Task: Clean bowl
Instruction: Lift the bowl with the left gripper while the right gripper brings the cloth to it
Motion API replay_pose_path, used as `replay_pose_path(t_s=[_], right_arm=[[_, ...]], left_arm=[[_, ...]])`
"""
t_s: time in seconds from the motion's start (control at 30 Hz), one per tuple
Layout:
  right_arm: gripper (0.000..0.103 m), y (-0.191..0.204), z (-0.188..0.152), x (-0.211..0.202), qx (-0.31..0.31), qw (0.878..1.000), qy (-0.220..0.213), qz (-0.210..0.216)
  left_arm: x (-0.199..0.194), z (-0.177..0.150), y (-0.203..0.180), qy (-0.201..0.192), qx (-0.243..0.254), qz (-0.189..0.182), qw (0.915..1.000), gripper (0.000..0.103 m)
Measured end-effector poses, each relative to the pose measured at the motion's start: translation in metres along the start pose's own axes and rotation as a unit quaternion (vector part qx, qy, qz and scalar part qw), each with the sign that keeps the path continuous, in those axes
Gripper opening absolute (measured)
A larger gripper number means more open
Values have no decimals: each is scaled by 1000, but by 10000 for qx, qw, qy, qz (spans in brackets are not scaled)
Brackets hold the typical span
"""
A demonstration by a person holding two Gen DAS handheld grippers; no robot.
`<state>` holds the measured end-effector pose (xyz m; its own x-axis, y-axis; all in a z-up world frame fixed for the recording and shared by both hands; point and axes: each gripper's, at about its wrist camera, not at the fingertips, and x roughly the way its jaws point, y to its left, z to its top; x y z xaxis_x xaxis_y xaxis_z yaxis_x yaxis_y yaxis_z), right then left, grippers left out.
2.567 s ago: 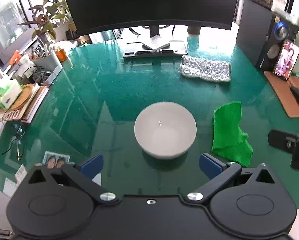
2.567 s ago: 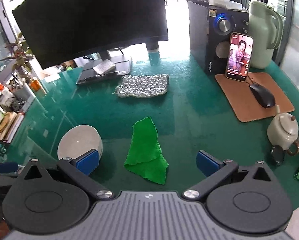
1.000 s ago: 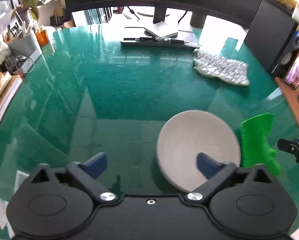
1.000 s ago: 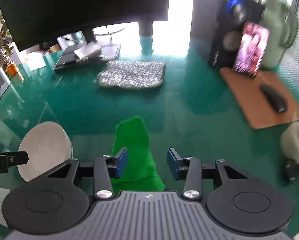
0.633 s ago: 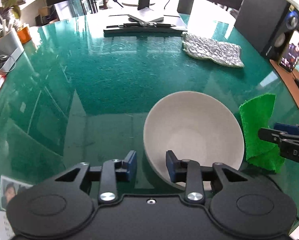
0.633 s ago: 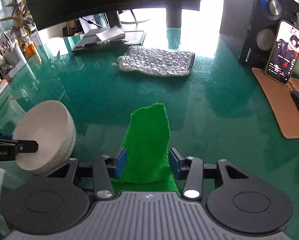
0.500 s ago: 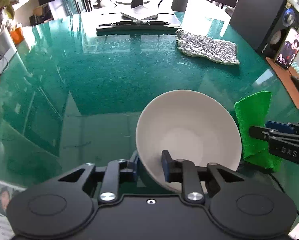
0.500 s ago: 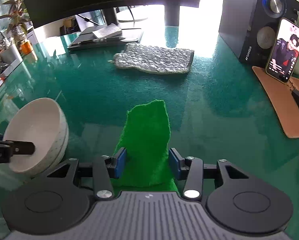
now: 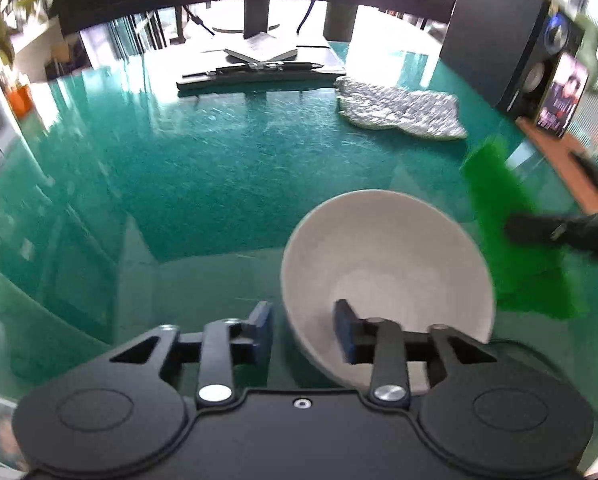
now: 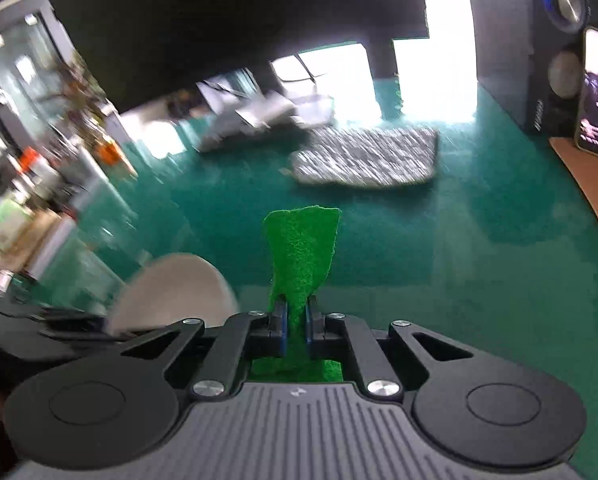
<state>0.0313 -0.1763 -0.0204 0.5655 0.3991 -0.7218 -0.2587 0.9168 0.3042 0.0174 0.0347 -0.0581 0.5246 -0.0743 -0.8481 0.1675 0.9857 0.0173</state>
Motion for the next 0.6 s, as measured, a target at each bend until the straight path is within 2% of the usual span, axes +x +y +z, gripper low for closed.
replay_pose_path(t_s=[0.03,0.07,0.1,0.23,0.3,0.37,0.43,0.5,0.53,0.57,0.6], right_arm=[[8,6,4,-6,-148,9999,-71,34],[8,12,7,-8,-280,9995,-102,63],[8,23,10,-14,-588,9981,-156,132],[8,57,9,-13,-1569,9875,-132,65],[8,54,10,-5,-1491,9887,-52,-175],[8,42,13,2,-1087,9936,77,-305],[8,23,18,2,-433,9989,183,-30],[8,-5,18,4,519,9976,293,365],[8,-20,18,5,1003,9927,351,563],[8,-37,10,12,1613,9826,470,786],[8,-55,2,18,2216,9682,587,1005]], left_arm=[[0,1,-1,0,57,20,10000,36],[0,1,-3,-10,124,-45,9999,26],[0,1,-4,-37,149,-91,9998,24],[1,-1,-4,-173,185,-188,9995,23],[1,-2,-3,-227,203,-201,9993,23],[2,0,-4,-185,213,-194,9994,23],[2,4,-4,-97,179,-154,9997,26],[3,5,-7,-60,234,-32,9997,48],[3,5,-8,-50,282,37,9996,69],[4,5,-10,-40,330,107,9994,75],[4,5,-9,-26,288,47,9996,70]])
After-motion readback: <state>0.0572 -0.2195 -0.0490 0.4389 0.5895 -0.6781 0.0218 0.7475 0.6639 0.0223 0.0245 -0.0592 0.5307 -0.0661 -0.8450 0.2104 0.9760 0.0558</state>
